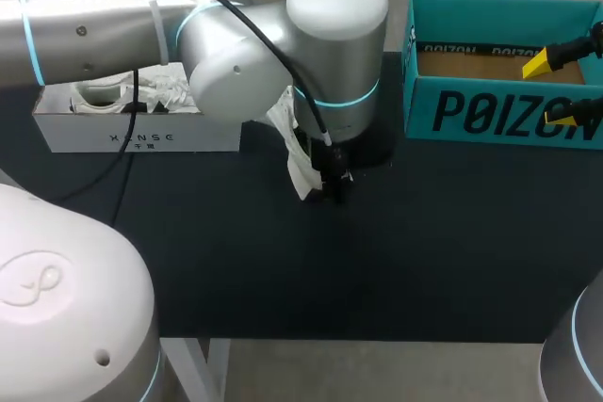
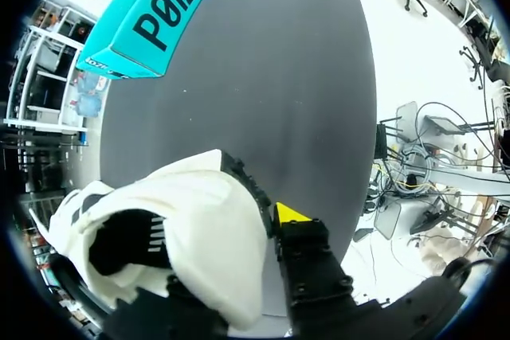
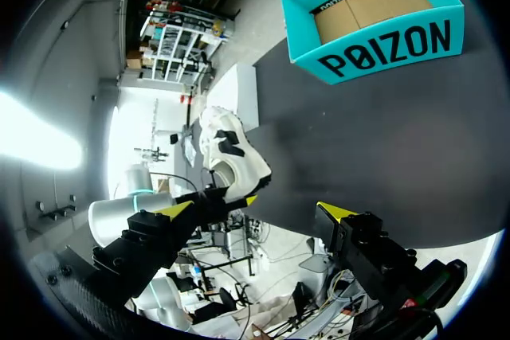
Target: Take the shoe out of the shoebox, open the shoe tongue, remove and reinsert the insole, then place the shoe into the shoebox
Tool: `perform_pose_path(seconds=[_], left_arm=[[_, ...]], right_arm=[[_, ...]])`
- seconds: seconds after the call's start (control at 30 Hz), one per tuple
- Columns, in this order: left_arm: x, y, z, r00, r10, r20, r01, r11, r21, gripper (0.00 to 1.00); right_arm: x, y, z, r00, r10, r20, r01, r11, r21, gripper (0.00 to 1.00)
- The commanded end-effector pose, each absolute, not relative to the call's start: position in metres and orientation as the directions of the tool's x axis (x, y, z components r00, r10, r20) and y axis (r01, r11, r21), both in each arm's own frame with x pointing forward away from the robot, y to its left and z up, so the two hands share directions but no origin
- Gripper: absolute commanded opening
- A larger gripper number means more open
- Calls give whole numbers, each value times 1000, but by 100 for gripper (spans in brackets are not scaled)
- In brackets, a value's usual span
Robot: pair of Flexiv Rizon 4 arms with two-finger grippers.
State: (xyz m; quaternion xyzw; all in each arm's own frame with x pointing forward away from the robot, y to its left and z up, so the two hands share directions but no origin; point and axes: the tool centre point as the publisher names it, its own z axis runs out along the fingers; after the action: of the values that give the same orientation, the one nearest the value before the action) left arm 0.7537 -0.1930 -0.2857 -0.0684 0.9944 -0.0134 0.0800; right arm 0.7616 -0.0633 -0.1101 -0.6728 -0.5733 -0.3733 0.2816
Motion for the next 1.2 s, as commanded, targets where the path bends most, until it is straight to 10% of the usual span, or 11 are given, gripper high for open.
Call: perform_pose_path(seconds=[0.03,0.6,0.83,1.2], left_arm=[[748,-190,-271,-980,-120,-158,-119,993,-13,0],[756,-193,-264,-984,121,-127,122,993,4,0],[766,-114,-231,-714,696,-79,696,691,-193,0],[778,-80,-224,-627,779,-19,771,617,-157,0]], right_arm=[[761,-62,-111,66,563,824,981,-186,49,100],[761,-62,-111,66,563,824,981,-186,49,100],[761,-62,-111,66,563,824,981,-186,49,100],[761,-62,-111,66,563,824,981,-186,49,100]])
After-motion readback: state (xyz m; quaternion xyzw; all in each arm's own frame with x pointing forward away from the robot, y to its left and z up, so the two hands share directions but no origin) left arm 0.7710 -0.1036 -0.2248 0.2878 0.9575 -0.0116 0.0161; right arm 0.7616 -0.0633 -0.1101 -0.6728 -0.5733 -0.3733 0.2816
